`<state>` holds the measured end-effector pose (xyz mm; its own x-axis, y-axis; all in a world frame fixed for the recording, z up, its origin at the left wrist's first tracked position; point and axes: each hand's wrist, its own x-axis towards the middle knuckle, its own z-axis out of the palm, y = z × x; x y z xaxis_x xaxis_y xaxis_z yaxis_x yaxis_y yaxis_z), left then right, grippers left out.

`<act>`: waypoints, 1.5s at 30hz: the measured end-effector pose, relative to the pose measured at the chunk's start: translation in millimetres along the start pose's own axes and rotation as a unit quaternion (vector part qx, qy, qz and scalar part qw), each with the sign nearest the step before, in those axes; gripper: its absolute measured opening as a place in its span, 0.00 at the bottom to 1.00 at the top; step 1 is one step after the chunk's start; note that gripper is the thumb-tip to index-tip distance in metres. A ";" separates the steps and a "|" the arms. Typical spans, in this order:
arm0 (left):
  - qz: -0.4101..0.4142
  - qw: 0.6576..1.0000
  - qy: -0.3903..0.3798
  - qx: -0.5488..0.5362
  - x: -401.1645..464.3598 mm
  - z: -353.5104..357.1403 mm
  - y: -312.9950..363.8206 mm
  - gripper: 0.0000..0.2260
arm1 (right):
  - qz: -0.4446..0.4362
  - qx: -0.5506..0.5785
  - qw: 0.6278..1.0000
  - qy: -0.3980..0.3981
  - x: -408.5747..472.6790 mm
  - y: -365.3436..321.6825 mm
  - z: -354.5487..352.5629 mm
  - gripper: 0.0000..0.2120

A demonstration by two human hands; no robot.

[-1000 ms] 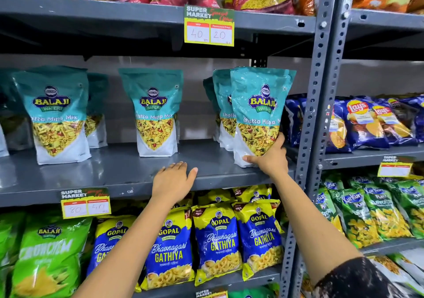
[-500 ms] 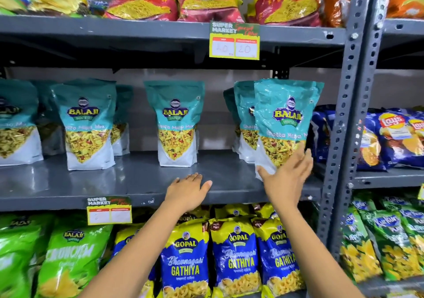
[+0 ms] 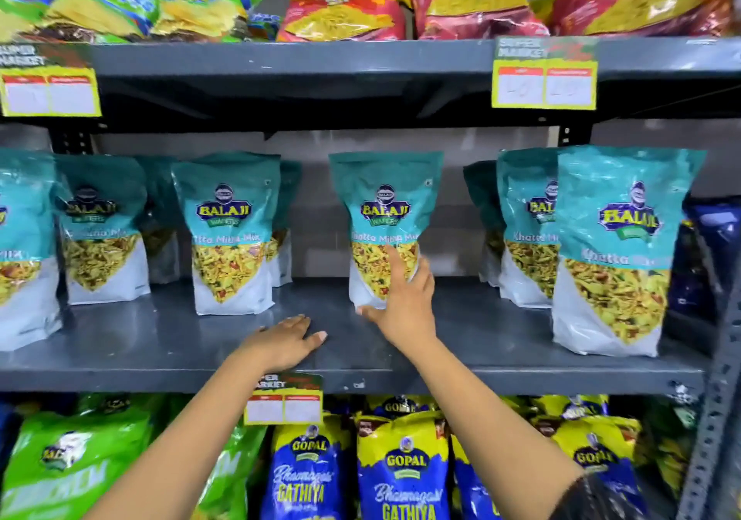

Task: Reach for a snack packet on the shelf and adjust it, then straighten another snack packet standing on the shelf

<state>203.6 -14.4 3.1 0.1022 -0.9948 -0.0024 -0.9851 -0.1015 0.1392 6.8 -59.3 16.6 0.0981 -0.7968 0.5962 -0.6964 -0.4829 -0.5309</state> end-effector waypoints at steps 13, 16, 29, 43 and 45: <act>0.044 0.999 0.011 -0.014 -0.4 5.5 -21.9 0.30 | 0.156 -0.085 0.984 0.013 34.9 -11.0 36.5 0.55; 0.043 0.999 0.013 -0.022 -0.3 6.2 -21.8 0.30 | 0.161 -0.085 0.983 0.017 36.2 -10.6 36.0 0.55; 0.042 0.999 0.002 -0.030 -4.0 6.0 -18.7 0.30 | 0.135 -0.057 0.988 0.050 32.9 -5.3 37.3 0.51; 0.041 0.999 0.004 -0.020 -9.2 2.4 -16.5 0.31 | 0.129 -0.053 0.990 0.035 -20.2 -17.0 -0.5 0.51; 0.041 0.999 0.001 -0.018 -9.5 2.2 -15.6 0.31 | 0.125 -0.050 0.990 0.036 -30.6 -18.4 -7.2 0.51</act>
<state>217.7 -3.3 -1.2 0.0225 -0.9997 0.0125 -0.9846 -0.0200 0.1734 11.5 -23.5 12.5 -0.1348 -0.8570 0.4974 -0.7603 -0.2325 -0.6066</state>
